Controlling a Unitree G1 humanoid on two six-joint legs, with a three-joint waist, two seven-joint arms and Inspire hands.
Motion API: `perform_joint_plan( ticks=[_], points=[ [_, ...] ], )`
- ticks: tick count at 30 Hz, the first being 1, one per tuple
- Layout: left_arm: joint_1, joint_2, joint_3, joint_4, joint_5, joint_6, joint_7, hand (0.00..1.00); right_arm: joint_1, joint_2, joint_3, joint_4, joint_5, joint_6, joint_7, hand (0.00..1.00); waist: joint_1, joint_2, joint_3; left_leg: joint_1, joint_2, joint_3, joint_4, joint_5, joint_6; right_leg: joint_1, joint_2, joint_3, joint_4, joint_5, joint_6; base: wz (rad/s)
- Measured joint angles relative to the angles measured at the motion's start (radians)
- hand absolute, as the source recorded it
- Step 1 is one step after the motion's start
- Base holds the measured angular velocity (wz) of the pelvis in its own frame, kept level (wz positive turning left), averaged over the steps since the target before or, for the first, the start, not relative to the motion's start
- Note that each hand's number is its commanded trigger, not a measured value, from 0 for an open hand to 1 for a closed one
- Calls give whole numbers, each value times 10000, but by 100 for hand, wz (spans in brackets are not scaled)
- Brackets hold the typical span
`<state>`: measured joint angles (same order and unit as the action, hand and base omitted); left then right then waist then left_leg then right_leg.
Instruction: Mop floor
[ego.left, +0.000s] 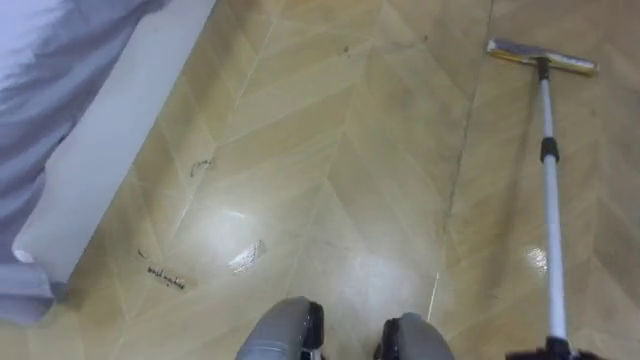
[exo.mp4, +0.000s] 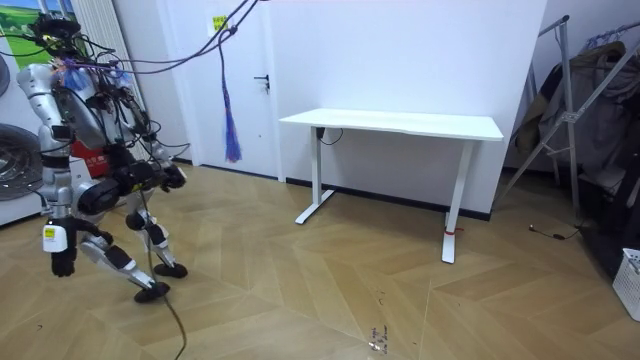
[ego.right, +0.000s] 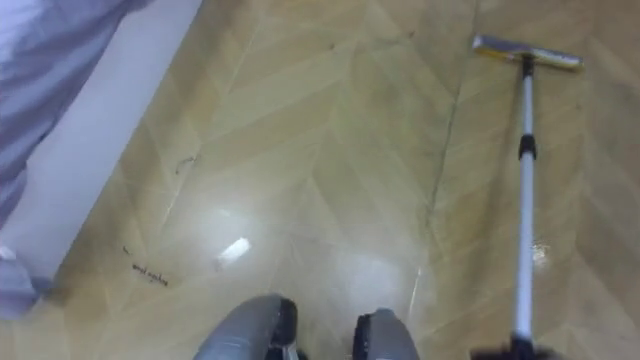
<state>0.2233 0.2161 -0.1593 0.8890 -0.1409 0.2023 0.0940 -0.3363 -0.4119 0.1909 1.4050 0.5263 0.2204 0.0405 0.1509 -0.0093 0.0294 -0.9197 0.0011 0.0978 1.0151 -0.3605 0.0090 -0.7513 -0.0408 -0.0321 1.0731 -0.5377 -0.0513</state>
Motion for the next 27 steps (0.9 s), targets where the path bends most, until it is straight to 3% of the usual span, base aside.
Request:
perform_joint_plan(
  ticks=[1, 2, 3, 5, 6, 7, 9, 11, 12, 14, 16, 17, 19, 21, 23, 25, 27],
  points=[
    [159, 5, -5, -68, 163, -5, -192, 0, 122, 89, -111, -7, 94, -44, 140, 100, -39, -101, 23, 59, -22, -50, -849, 594, 230, 446, -113, -18, -239, -152, 158, 10],
    [206, 5, -21, -64, 218, -1, -254, 0, 291, 122, -102, -8, 201, -43, 216, 100, -86, -93, -42, 218, -97, -45, -1028, 700, 327, 673, -198, -28, -369, -238, 267, 26],
    [196, 4, -15, -47, 253, -5, -407, 0, 741, 136, -64, 14, 429, -53, 356, 100, -157, -96, -74, 645, -173, 81, -1184, 723, 608, 1163, -354, -101, -675, -318, 477, 32],
    [81, 7, -5, -8, 272, -37, -541, 0, 1591, 117, -15, 180, 593, -77, 490, 100, -159, -53, -90, 1117, -194, 325, -1129, 408, 1063, 1648, -525, -104, -704, -330, 600, 18],
    [-88, -13, -19, 14, 269, -88, -581, 0, 2075, 93, 261, 345, 582, -79, 482, 100, -190, -20, -105, 1317, -358, 377, -1011, 69, 1173, 1517, -651, -57, -39, -30, 823, -4],
    [-234, -76, -13, 18, 270, -152, -583, 0, 2611, 74, 548, 428, 574, -36, 409, 100, -168, 173, -203, 1409, -442, 371, -829, -194, 1309, 1172, -684, 101, 828, 592, 915, -4],
    [-475, -121, 55, -56, 387, -308, -554, 0, 3326, 224, 611, 542, 567, 10, 241, 100, -311, 433, -262, 1591, -536, 355, -723, -550, 1492, 536, -612, 401, 1920, 1379, 975, -2],
    [-629, -142, 179, -76, 457, -461, -426, 0, 3666, 524, 609, 625, 543, 76, 47, 100, -462, 647, -197, 1782, -620, 347, -808, -710, 1548, -308, -529, 520, 2112, 1347, 976, -14],
    [-661, -171, 180, -56, 464, -557, -320, 0, 3781, 721, 609, 628, 533, 76, -52, 100, -663, 730, -167, 1862, -711, 290, -942, -734, 1550, -885, -456, 513, 1660, 1346, 975, -15],
    [-649, -244, 183, -33, 456, -524, -199, 0, 3893, 1026, 574, 632, 478, 76, -134, 100, -910, 732, -148, 2123, -872, 270, -1264, -767, 1526, -1288, -393, 539, 4, 1384, 914, -10],
    [-525, -375, 203, -43, 464, -344, -73, 0, 3975, 1322, 407, 633, 244, 118, -181, 100, -954, 710, -135, 2585, -862, 222, -1409, -1066, 1368, -1349, -161, 469, -1752, 2019, 618, -6],
    [-488, -406, 201, -15, 458, -264, -72, 0, 3988, 1352, 300, 632, 147, 155, -182, 100, -962, 705, -139, 2706, -857, 162, -1408, -1155, 1295, -1249, -108, 448, -1821, 2143, 540, 4],
    [-435, -453, 208, 185, 441, -108, -67, 0, 3985, 1378, 122, 633, 82, 224, -254, 100, -968, 711, -139, 3186, -797, -188, -1331, -1450, 1000, -567, -179, -44, -1843, 2302, 275, 18],
    [-429, -453, 187, 403, 349, -75, 25, 0, 3746, 1348, 116, 623, -31, 380, -374, 100, -946, 673, -137, 3439, -614, -303, -1113, -1664, 787, -193, -179, -370, -1653, 1987, -68, 27],
    [-484, -461, 194, 471, 356, -32, 32, 0, 3257, 1240, -30, 695, -267, 423, -446, 100, -932, 643, -145, 3411, -496, -383, -623, -1694, 699, -28, -219, -591, -1410, 1625, -217, 29],
    [-450, -463, 143, 550, 341, -47, 110, 0, 2311, 992, -66, 792, -314, 412, -614, 100, -790, 464, -9, 3219, -111, -140, 355, -1423, 205, 212, -80, -639, -1216, 1373, -358, 0],
    [-423, -459, 135, 560, 347, -59, 137, 0, 1475, 828, -53, 600, -434, 318, -714, 100, -698, 334, 50, 3011, -15, -171, 569, -1292, -69, 260, -24, -591, -1230, 1375, -389, -3]
  ],
)
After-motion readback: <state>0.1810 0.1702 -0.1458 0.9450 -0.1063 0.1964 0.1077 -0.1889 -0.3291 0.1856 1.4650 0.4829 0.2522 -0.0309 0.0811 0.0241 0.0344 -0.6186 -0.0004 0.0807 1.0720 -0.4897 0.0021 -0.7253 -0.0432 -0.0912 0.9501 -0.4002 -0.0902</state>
